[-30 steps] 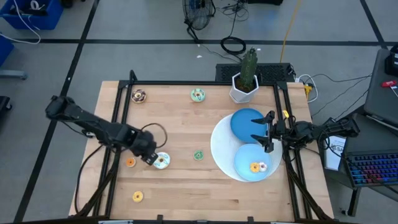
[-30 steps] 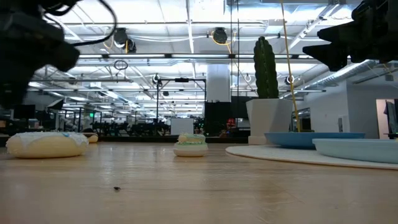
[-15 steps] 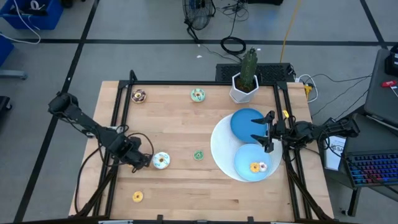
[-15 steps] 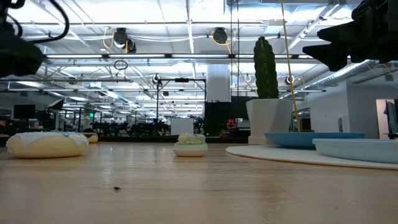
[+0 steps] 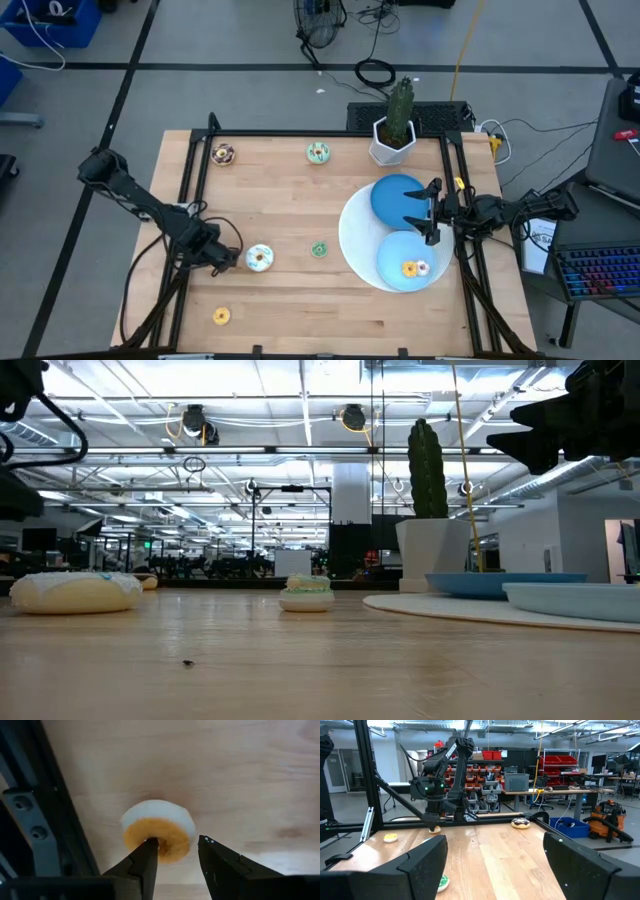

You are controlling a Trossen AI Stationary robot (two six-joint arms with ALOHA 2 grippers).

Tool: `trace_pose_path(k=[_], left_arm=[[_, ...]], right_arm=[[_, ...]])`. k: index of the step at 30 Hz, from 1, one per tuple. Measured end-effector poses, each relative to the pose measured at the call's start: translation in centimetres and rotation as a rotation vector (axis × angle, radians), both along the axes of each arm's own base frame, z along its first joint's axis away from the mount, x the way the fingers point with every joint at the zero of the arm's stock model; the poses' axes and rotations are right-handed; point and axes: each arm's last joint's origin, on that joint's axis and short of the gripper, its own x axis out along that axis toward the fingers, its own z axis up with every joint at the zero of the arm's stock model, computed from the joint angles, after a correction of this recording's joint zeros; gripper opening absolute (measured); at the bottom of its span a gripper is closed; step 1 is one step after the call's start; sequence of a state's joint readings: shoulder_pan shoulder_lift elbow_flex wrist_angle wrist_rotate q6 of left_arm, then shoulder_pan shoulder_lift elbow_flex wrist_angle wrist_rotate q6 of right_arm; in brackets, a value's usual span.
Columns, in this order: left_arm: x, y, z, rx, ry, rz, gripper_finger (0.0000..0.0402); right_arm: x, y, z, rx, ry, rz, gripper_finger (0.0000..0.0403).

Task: Pick & Place donuts
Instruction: Put the small orange donut on the light blue plate

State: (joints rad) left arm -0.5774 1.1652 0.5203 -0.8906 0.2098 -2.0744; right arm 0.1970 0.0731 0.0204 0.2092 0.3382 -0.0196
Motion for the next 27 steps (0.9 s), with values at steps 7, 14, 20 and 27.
trace_pose_path(k=[7,14,20,27], left_arm=[[0.2,0.0,-0.8,0.010,-0.074,-0.014,0.0145],[1.2,-0.4,-0.6,0.005,-0.222,-0.091,0.0145],[1.9,-0.8,-0.4,-0.024,-0.323,-0.170,0.0145],[3.6,-1.6,0.3,-0.001,-0.579,-0.344,0.0145]], right_arm=[[0.0,0.0,0.0,0.000,0.000,0.000,0.0313],[0.0,0.0,0.0,0.000,0.000,0.000,0.0313],[0.0,0.0,0.0,0.000,0.000,0.000,0.0313],[0.0,0.0,0.0,0.000,0.000,0.000,0.0313]])
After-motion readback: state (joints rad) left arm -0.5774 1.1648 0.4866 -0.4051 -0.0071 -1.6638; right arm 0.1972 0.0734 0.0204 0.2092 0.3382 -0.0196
